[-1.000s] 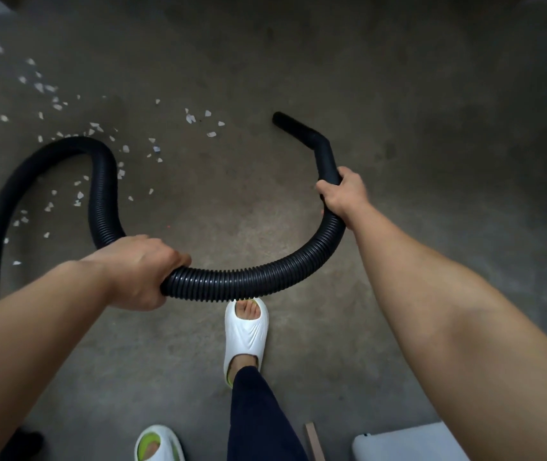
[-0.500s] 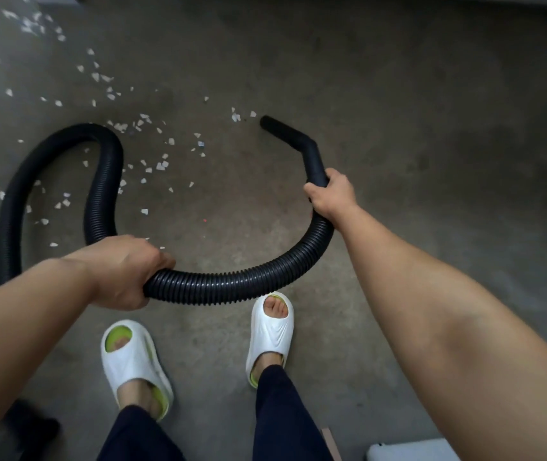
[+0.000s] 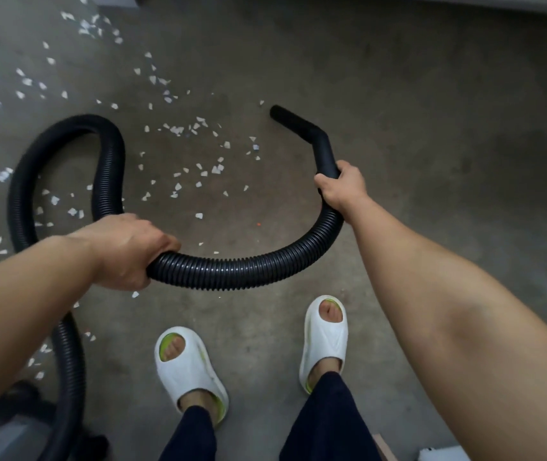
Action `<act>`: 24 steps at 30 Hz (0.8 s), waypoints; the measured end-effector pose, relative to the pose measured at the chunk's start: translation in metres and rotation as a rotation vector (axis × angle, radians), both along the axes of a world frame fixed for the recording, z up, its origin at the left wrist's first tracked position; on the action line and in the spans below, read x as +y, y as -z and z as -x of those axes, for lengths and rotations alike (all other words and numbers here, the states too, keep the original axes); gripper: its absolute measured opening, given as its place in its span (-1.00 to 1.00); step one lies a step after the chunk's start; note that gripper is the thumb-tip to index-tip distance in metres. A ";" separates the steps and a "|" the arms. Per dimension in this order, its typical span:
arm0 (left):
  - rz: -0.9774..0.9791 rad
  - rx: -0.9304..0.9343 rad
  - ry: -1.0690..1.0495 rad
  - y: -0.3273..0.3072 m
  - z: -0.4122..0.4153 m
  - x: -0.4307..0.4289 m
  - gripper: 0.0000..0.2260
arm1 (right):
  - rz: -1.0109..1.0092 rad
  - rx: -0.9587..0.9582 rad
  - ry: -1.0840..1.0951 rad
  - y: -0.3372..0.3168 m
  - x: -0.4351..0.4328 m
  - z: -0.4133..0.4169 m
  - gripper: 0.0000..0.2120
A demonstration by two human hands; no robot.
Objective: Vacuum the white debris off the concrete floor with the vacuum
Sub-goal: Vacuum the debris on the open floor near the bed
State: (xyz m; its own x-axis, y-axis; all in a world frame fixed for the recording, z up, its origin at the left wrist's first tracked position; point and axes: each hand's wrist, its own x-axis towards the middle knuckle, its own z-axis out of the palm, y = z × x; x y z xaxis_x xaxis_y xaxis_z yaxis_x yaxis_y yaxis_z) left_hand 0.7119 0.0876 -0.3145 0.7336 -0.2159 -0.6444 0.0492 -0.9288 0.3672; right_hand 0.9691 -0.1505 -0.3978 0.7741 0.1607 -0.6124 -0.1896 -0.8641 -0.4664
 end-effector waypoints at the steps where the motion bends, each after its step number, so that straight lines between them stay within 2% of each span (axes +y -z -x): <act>1: -0.005 0.006 -0.021 0.000 0.008 0.007 -0.84 | 0.000 0.004 -0.002 0.001 0.009 0.005 -0.81; 6: -0.030 0.021 -0.127 0.001 0.039 0.041 -0.84 | 0.000 -0.017 0.011 0.003 0.057 0.021 -0.80; 10: -0.029 0.021 -0.186 -0.001 0.047 0.046 -0.83 | 0.035 -0.043 0.033 -0.004 0.063 0.024 -0.77; 15: 0.024 0.041 -0.106 -0.010 0.045 0.019 -0.87 | 0.092 0.044 -0.082 -0.025 0.027 0.045 -0.79; 24: 0.090 0.101 0.020 -0.031 0.048 -0.019 -0.91 | 0.132 0.164 -0.147 -0.040 -0.033 0.081 -0.77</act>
